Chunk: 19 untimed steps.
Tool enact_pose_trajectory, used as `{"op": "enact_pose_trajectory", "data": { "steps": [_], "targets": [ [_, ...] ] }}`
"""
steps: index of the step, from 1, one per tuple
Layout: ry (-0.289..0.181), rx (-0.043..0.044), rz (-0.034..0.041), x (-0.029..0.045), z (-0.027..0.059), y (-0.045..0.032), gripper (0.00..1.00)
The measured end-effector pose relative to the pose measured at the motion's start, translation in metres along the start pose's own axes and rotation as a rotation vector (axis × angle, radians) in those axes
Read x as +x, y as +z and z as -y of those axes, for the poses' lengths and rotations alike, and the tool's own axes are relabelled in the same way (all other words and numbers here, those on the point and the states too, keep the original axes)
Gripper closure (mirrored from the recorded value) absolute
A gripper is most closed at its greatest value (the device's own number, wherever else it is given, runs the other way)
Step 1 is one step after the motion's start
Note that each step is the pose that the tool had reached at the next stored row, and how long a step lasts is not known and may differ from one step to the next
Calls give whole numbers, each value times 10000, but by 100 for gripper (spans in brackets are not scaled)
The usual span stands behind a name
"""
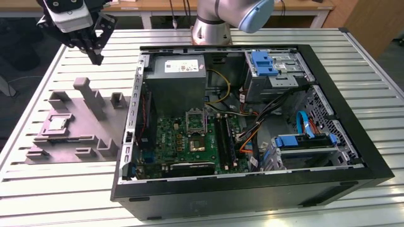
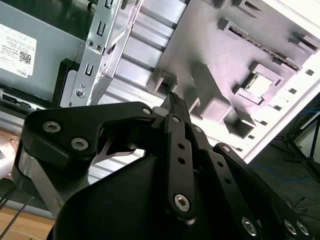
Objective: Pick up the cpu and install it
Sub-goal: 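Reach for the cpu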
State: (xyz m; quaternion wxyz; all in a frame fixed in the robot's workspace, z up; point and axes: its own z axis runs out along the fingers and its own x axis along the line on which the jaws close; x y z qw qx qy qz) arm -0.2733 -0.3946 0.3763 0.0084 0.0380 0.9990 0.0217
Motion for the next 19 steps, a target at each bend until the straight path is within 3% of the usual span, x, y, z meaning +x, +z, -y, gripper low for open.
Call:
{"op": "enact_pose_trajectory", "data": {
  "steps": [2,19],
  "targets": [
    [0,0,-2,237,18,2,89],
    [0,0,-2,287,22,3,89]
  ]
}}
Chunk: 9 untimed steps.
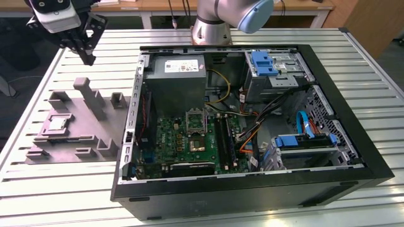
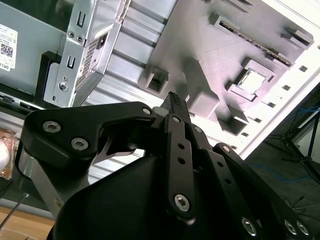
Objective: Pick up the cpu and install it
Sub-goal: 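Reach for the cpu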
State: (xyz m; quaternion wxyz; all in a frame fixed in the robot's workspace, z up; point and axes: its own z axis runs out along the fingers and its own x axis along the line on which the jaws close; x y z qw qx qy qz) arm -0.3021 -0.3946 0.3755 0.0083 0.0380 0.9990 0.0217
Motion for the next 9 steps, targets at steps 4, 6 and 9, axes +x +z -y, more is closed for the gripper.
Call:
{"op": "enact_pose_trajectory", "data": {
  "steps": [4,6,9],
  "targets": [
    [0,0,0,12,1,0,89],
    [0,1,-1,18,1,0,89],
    [0,0,-1,33,2,0,89]
  ]
}}
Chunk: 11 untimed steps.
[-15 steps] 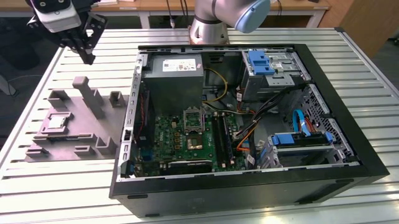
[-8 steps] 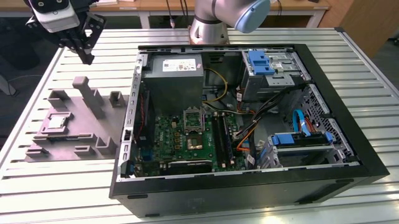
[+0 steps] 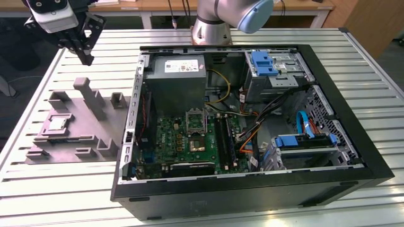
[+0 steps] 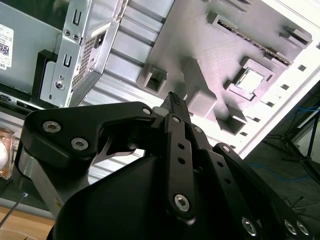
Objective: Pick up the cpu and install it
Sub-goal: 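Reach for the cpu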
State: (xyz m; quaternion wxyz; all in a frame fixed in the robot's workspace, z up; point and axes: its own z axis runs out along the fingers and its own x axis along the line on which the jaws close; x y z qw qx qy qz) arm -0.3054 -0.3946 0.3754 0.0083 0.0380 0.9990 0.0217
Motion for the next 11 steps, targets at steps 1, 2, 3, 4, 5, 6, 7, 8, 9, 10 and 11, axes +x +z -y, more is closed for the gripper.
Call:
{"op": "enact_pose_trajectory", "data": {
  "steps": [1,2,3,4,5,6,7,8,9,10,11],
  "targets": [
    [0,0,0,3,0,0,89],
    [0,-1,1,6,0,0,89],
    [0,-1,0,9,1,0,89],
    [0,0,0,12,1,0,89],
    [0,0,0,14,1,0,89],
    [-1,-1,1,18,2,1,89],
    [0,0,0,21,2,0,89],
    [0,0,0,23,2,0,89],
    [0,0,0,27,2,0,89],
    [0,-1,0,29,2,1,89],
    [0,-1,1,32,3,1,89]
  ]
}}
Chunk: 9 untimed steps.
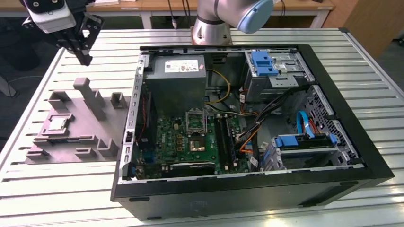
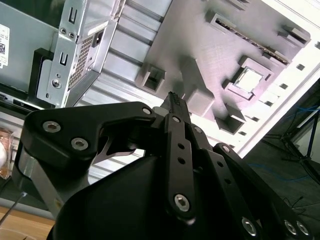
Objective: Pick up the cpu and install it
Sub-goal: 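Reach for the cpu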
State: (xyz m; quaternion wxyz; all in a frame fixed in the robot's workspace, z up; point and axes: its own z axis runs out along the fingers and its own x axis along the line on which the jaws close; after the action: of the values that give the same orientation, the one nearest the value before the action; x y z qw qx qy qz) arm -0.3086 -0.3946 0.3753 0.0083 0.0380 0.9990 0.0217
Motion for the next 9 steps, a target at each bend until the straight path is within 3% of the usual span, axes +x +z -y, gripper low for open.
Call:
{"op": "enact_pose_trajectory", "data": {
  "steps": [9],
  "targets": [
    [0,0,-1,26,2,0,89]
  ]
}}
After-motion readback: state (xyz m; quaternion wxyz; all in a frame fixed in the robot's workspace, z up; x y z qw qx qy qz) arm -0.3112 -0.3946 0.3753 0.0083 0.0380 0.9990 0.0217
